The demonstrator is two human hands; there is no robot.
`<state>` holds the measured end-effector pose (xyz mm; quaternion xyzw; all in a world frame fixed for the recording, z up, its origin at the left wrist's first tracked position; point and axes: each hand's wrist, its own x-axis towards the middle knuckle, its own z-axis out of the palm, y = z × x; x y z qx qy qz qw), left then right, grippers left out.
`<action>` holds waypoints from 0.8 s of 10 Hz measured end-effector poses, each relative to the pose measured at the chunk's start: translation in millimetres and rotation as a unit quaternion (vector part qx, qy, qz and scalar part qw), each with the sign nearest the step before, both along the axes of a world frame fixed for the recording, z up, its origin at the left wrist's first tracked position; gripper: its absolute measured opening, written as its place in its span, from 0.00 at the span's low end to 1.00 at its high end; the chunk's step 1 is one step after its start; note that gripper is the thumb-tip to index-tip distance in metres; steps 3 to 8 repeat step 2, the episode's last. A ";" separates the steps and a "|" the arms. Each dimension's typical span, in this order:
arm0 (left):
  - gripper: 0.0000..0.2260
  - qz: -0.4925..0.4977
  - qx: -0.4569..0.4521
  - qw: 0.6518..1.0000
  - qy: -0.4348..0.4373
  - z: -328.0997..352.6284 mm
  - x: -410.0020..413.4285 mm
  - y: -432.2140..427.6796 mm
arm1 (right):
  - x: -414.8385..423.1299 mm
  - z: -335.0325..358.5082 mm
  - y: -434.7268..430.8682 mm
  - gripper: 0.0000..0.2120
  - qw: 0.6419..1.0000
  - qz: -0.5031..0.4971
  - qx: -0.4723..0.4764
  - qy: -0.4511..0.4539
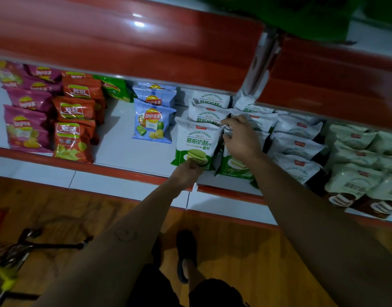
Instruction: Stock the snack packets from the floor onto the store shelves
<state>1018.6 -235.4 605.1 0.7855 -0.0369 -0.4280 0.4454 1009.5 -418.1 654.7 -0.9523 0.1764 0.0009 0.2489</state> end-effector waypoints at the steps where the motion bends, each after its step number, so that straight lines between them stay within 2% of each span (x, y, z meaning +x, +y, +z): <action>1: 0.06 -0.010 -0.004 1.000 -0.020 5.7 -3.7 4.1 | -15.0 -1.8 -1.6 0.18 1.000 -0.007 0.000 -0.026; 2: 0.10 0.001 -0.002 0.998 -0.055 13.2 -13.8 10.6 | -38.1 -3.2 6.8 0.19 0.995 -0.061 0.062 -0.052; 8: 0.10 0.001 -0.002 0.998 -0.055 13.2 -13.8 10.6 | -38.1 -3.2 6.8 0.19 0.995 -0.061 0.062 -0.052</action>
